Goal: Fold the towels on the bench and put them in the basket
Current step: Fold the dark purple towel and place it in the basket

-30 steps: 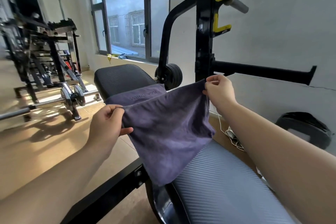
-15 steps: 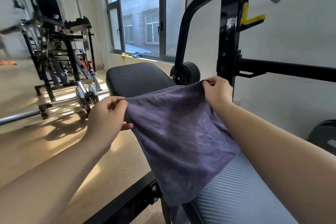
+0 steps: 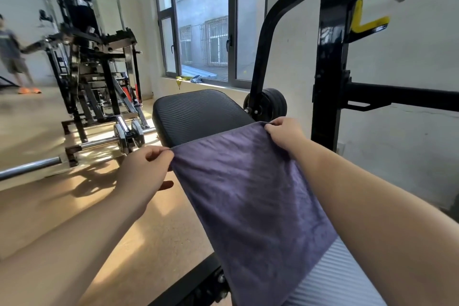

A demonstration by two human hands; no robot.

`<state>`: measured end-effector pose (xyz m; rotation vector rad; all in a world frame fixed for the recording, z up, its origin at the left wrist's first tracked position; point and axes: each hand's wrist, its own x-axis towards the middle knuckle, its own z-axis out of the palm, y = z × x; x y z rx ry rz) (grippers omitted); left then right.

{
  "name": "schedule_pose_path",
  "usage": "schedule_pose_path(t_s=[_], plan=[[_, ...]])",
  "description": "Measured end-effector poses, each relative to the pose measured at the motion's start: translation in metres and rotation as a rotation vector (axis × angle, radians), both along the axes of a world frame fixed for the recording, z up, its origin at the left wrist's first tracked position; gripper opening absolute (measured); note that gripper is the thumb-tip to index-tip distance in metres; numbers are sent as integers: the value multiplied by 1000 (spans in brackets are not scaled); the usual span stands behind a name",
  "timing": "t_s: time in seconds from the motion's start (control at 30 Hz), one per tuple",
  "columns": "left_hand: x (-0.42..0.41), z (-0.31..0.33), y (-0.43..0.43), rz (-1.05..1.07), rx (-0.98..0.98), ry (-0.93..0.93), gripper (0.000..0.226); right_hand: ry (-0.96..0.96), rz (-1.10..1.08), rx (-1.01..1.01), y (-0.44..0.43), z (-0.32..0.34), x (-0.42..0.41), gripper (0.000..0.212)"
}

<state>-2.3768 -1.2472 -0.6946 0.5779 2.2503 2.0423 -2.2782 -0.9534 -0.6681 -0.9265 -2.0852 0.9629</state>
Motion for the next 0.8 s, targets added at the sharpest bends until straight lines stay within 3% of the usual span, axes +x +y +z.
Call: schedule_pose_path(t_s=[0.13,0.23,0.43,0.6,0.8], plan=[[2,2,-1,-27,-1,-8,9,-11,108,-121,1,-3,1,12],[3,5,3,-31,-25,11,11,48,134,-139,3,-1,5,5],[0,3,4,-56,-3,-25,13,188,123,-188,2,10,15,12],[8,5,-4,-113,-66,-47,14,266,84,-112,-7,31,43,3],[34,25,-27,-99,-34,-9,17,351,76,-120,-29,63,91,9]])
